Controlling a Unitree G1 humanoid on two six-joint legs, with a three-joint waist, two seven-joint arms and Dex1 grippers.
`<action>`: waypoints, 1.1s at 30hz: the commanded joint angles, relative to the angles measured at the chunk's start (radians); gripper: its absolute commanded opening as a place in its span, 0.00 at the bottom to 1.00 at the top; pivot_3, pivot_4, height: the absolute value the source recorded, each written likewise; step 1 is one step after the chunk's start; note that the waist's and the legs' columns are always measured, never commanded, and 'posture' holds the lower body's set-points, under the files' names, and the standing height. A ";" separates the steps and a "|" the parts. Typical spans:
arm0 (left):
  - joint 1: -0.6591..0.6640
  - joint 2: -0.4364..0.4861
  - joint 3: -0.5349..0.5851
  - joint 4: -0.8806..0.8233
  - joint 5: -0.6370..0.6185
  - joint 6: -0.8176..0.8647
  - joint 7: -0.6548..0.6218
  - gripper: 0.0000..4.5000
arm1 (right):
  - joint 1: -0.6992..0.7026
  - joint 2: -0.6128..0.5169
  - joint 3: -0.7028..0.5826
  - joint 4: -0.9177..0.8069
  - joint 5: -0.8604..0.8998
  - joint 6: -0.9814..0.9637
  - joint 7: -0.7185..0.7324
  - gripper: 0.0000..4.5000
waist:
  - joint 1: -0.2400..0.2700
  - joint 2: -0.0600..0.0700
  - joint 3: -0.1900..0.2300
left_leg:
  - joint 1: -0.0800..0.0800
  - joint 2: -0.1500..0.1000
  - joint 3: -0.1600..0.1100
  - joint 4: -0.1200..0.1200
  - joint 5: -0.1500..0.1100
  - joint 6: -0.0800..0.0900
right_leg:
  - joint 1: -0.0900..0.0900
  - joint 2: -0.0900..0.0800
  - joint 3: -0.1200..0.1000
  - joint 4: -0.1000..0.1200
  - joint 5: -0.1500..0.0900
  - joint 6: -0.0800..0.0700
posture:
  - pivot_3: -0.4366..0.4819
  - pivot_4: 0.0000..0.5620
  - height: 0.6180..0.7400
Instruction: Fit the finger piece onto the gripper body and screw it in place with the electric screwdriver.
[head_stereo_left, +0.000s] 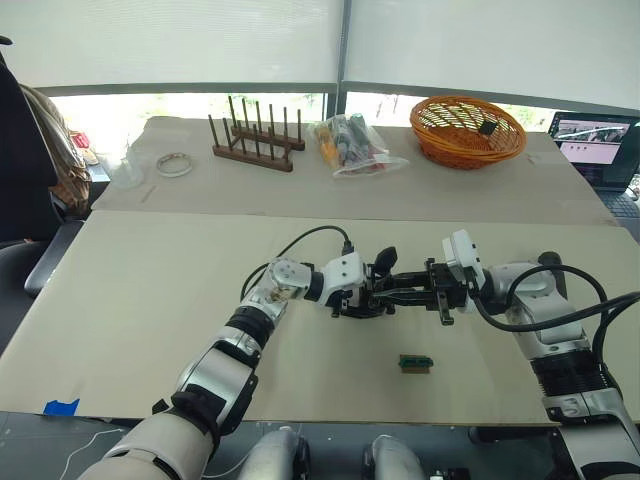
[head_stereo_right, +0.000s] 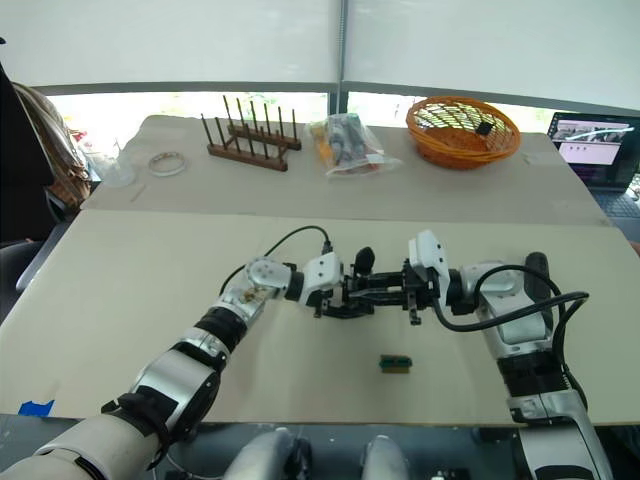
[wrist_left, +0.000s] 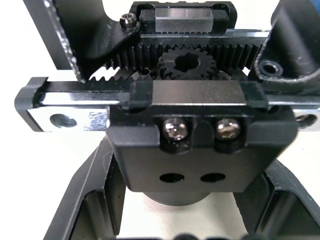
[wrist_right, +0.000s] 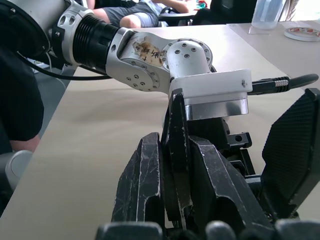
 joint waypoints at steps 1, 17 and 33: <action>-0.003 0.020 0.010 -0.030 -0.010 0.006 -0.034 0.52 | 0.059 -0.028 0.102 0.122 -0.104 0.099 0.019 0.07 | 0.000 0.000 0.000 | 0.000 0.000 0.000 0.000 0.000 0.000 | 0.000 0.000 0.000 0.000 0.000 0.000 | 0.48 0.27 1.00; -0.003 0.012 0.011 -0.031 -0.012 0.010 -0.026 0.52 | 0.017 -0.059 0.184 0.111 -0.163 0.169 0.022 0.07 | -0.001 -0.002 -0.002 | 0.001 0.000 0.000 -0.001 -0.001 -0.001 | 0.000 -0.003 -0.001 0.000 0.000 0.000 | 0.48 0.27 1.00; -0.008 0.011 0.012 -0.026 -0.011 0.012 -0.028 0.52 | 0.056 -0.042 0.112 0.065 -0.111 0.115 -0.008 0.07 | 0.000 -0.003 -0.002 | 0.001 0.000 0.000 -0.001 -0.001 -0.001 | 0.001 -0.004 -0.001 0.000 0.000 0.000 | 0.48 0.27 1.00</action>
